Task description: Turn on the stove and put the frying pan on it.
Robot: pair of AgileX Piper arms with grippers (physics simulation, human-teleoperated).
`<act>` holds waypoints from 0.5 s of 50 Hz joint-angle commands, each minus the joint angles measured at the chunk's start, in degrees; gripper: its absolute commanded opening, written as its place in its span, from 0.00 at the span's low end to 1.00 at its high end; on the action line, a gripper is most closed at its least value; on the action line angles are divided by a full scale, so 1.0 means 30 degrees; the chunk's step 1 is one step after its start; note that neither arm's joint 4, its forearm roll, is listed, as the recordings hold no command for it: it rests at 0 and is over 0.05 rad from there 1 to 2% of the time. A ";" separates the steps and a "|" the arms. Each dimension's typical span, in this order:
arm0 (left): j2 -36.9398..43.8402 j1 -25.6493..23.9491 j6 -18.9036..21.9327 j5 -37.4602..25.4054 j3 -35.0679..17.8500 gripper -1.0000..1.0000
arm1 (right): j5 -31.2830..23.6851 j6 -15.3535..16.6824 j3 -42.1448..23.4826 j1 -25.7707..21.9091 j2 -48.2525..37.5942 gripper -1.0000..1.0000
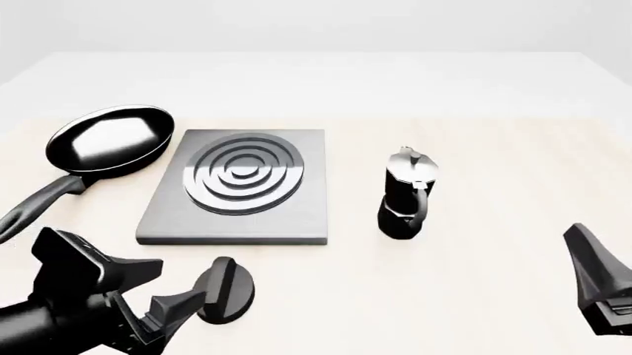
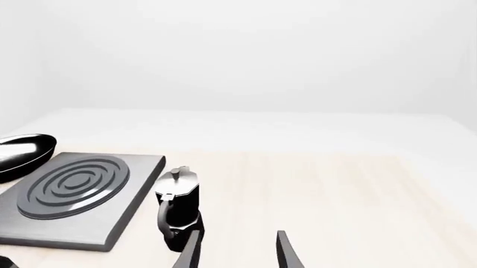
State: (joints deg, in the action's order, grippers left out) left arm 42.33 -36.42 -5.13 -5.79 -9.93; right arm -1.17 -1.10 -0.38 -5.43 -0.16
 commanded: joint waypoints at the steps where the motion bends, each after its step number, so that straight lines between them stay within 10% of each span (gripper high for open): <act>1: 0.2222 -0.0078 -0.0130 0.2401 0.0615 1.00 | -0.0005 -0.0132 -0.0007 0.0066 0.0015 1.00; 25: 0.6644 -0.0395 -0.0212 0.6916 0.1259 1.00 | -0.0041 -0.0119 -0.0062 0.0104 -0.0021 1.00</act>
State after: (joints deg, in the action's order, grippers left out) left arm 57.51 -37.23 -5.56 10.07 -6.72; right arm -1.20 -1.51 -0.42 -5.20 -0.18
